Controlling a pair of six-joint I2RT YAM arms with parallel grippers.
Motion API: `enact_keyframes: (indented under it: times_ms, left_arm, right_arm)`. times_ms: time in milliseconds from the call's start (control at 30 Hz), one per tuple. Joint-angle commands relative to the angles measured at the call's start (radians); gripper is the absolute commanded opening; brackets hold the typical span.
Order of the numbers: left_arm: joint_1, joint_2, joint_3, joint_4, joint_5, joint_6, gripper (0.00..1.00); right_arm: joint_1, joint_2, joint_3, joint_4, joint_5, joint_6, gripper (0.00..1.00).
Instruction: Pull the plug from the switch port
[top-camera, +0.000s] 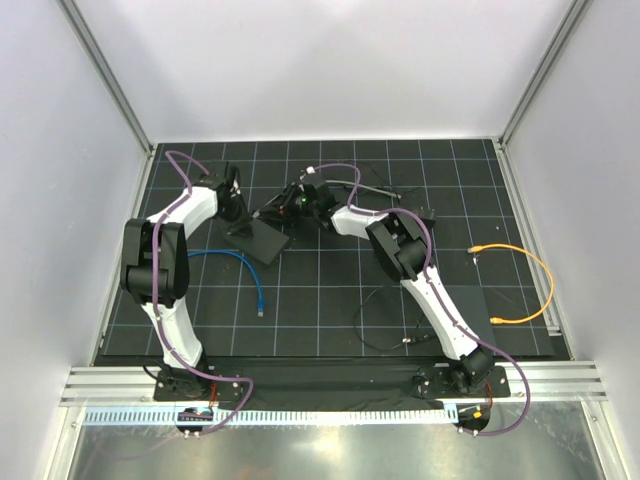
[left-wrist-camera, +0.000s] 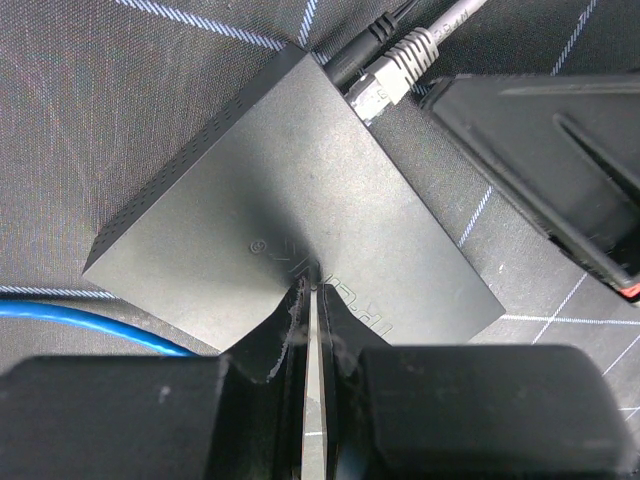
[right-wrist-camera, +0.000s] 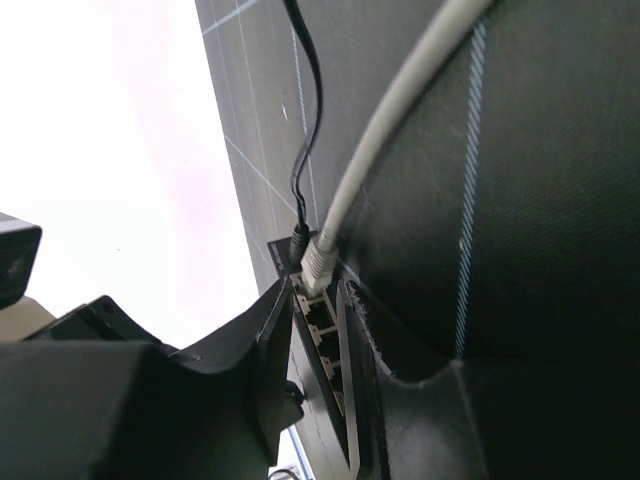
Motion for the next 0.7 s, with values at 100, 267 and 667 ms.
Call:
enact_keyframes:
  times_ms: [100,267,667]
  left_arm:
    - [-0.013,0.018,0.004,-0.048,-0.033,0.028,0.11]
    - [-0.013,0.017,0.007,-0.048,-0.034,0.028,0.11]
    - [0.07,-0.043,0.088,-0.027,0.038,-0.012,0.14]
  right_arm:
    - [0.008,0.037,0.107,-0.073,-0.02,-0.034,0.33]
    - [0.024,0.045,0.139,-0.156,-0.002,-0.085,0.33]
    - [0.028,-0.073,-0.129,-0.003,-0.002,-0.063,0.35]
